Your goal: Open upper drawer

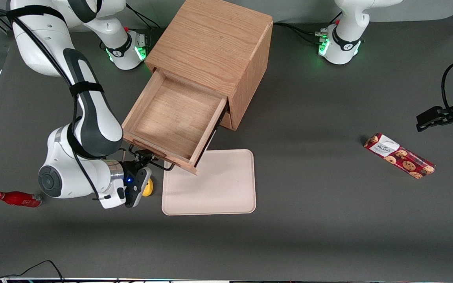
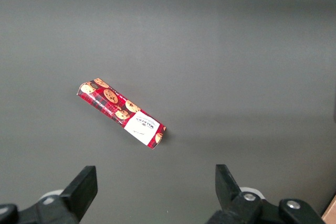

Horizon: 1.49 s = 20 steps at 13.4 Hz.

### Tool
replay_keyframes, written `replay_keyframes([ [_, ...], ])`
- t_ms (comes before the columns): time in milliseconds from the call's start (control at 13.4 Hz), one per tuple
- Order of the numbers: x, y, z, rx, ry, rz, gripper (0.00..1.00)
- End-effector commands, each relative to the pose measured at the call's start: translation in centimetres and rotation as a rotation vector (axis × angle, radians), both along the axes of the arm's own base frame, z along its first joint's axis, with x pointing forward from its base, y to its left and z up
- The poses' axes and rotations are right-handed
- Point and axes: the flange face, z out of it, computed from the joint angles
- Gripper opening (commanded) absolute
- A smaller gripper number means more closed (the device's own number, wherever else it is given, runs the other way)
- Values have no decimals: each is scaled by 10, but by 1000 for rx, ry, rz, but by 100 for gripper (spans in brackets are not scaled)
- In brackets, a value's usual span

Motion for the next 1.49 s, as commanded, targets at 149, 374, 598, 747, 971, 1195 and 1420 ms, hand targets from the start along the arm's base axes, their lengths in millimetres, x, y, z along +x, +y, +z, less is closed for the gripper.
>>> replay_keyframes([
  [149,9,-3,10,20,-26,23,100],
  [374,1,-3,49,2,-33,-1,100],
  [598,-11,-7,81,-42,-22,15,100],
  [747,-29,-6,127,-115,-30,-34,100],
  [971,-74,-15,197,-220,21,-297,100],
  [1195,-106,-62,218,-322,38,-520,100],
  [1420,-138,-102,222,-431,-11,-724,100],
])
